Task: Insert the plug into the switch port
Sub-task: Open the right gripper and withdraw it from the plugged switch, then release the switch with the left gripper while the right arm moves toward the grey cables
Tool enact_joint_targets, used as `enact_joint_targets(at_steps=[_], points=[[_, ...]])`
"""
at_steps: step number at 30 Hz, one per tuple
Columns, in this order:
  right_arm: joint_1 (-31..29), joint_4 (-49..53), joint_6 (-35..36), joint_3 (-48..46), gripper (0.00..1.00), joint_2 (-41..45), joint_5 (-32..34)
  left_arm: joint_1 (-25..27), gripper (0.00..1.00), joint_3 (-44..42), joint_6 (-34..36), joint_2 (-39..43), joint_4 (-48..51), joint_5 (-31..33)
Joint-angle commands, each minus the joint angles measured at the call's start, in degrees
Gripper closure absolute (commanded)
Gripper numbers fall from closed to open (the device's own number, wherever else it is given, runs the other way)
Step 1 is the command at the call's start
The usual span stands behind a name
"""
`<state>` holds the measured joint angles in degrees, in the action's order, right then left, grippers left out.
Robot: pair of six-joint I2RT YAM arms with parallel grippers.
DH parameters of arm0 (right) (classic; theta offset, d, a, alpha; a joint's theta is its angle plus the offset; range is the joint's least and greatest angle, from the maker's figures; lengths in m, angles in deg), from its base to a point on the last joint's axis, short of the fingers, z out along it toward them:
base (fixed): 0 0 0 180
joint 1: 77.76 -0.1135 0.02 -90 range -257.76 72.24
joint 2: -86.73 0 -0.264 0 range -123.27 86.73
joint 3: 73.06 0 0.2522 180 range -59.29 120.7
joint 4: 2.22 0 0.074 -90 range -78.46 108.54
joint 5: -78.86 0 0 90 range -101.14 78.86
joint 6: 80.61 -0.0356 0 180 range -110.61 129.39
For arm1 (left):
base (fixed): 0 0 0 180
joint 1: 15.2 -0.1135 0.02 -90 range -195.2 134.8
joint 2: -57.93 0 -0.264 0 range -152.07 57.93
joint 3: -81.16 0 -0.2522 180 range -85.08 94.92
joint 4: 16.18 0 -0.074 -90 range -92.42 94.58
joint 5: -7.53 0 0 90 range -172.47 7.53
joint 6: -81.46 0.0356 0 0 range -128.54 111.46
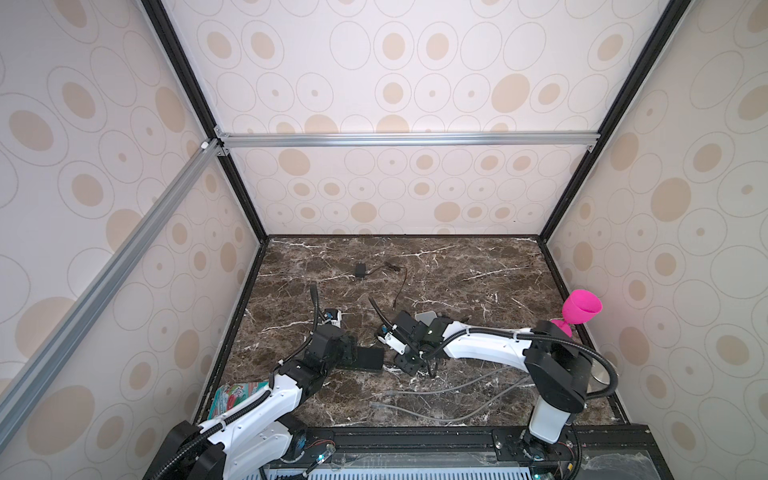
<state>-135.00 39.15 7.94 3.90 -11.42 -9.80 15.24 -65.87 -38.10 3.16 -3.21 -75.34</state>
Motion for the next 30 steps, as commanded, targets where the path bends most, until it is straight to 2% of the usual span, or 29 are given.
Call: enact_joint_targets(at_steps=[1,4,8,12,18,23,30], points=[[0.34,-0.1,-0.9,-3.83,0.62,9.41,3.65,0.95,0.32,1.59,1.01,1.52,-2.08,-1.31],[1.2,1.36,-2.81,-7.64,0.61,18.1,5.05,4.41,0.33,5.44,5.02,-1.68,-2.62,0.66],[1.64,2.57,-7.58,-15.38,0.61,30.22,4.18,8.58,0.31,12.83,10.07,-12.78,-1.49,0.17],[1.71,2.77,-14.16,-24.82,0.61,42.3,4.03,9.45,0.3,19.07,13.42,-22.78,0.37,-3.57],[1.76,-2.19,-20.97,-40.19,0.61,58.85,2.27,9.51,0.3,26.04,14.48,-31.99,4.02,-5.42],[1.71,-5.08,-21.32,-46.29,0.61,66.45,-1.12,9.05,0.31,30.74,16.24,-37.02,7.66,-8.48],[1.77,-5.88,-20.52,-47.21,0.6,68.2,-2.06,8.53,0.34,32.29,16.93,-39.78,10.71,-7.46]])
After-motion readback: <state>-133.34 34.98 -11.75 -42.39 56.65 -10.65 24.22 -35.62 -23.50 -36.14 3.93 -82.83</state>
